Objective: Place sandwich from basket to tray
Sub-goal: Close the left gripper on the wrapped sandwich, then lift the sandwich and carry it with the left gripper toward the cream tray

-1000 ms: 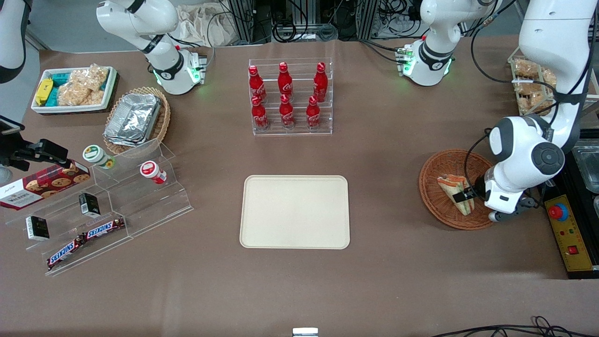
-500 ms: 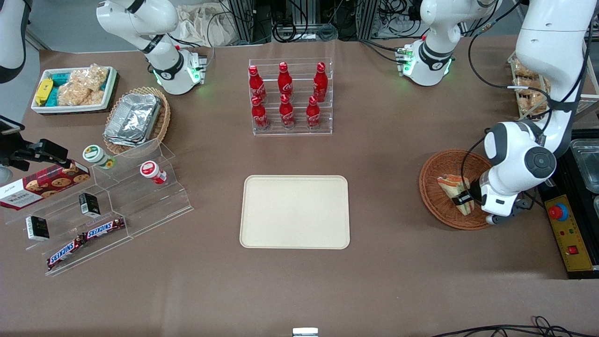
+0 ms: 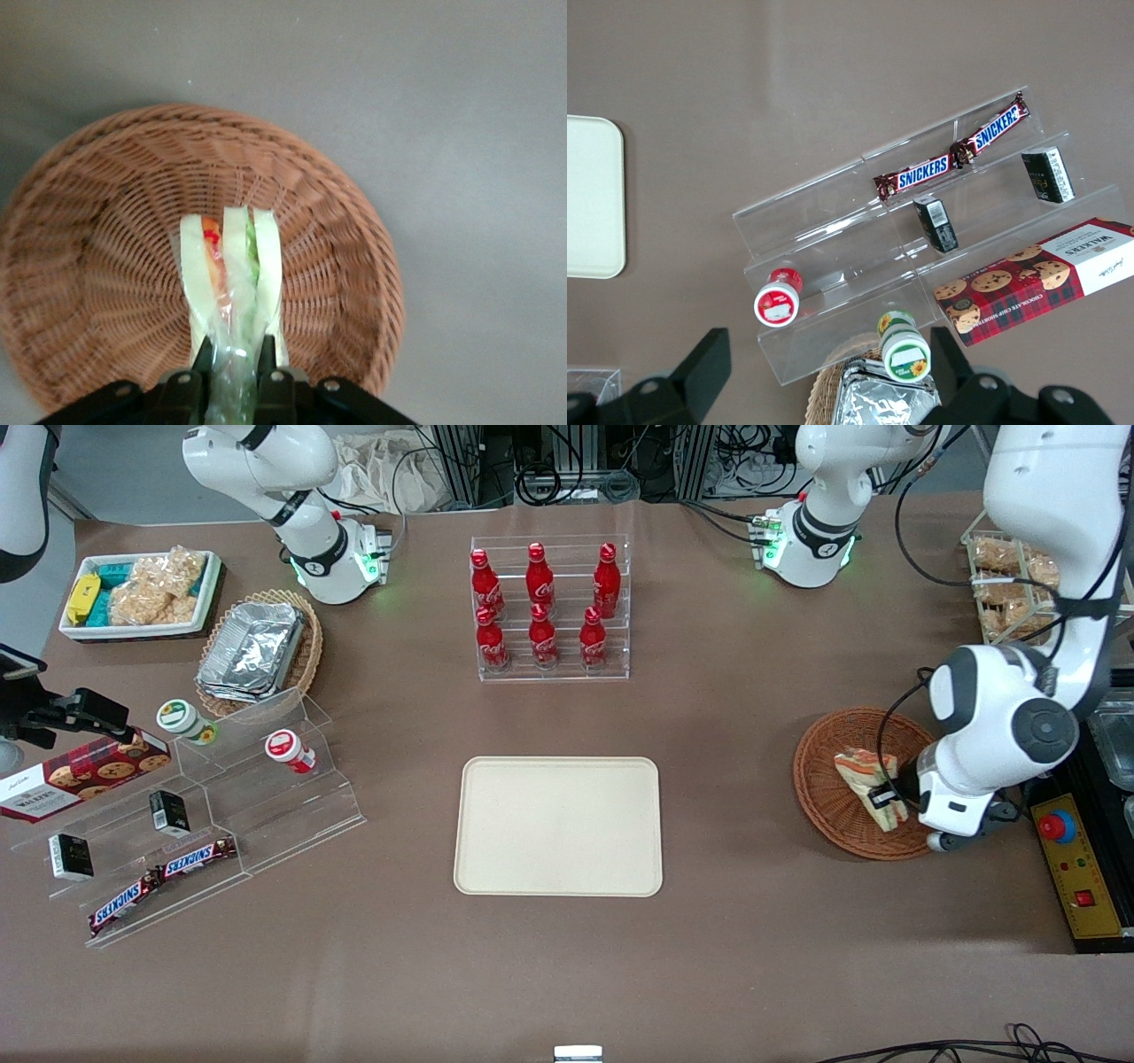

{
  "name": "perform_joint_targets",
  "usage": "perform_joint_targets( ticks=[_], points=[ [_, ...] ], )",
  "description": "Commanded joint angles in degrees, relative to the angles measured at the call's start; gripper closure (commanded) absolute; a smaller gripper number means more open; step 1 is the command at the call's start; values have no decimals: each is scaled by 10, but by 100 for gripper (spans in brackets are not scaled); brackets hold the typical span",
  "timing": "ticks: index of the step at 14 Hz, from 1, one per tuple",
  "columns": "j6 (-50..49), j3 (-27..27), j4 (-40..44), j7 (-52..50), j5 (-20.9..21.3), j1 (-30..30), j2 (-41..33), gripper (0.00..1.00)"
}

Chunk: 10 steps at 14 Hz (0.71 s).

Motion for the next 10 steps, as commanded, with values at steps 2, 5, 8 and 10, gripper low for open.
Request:
perform_joint_targets(
  ticks=[2, 5, 8, 10],
  points=[
    [-188, -28, 180, -2, 5, -5, -13, 100],
    [-198, -63, 249, -4, 5, -5, -12, 100],
    [-189, -103, 268, -3, 5, -31, 19, 100],
    [-153, -106, 268, -4, 22, -96, 59, 100]
  ],
)
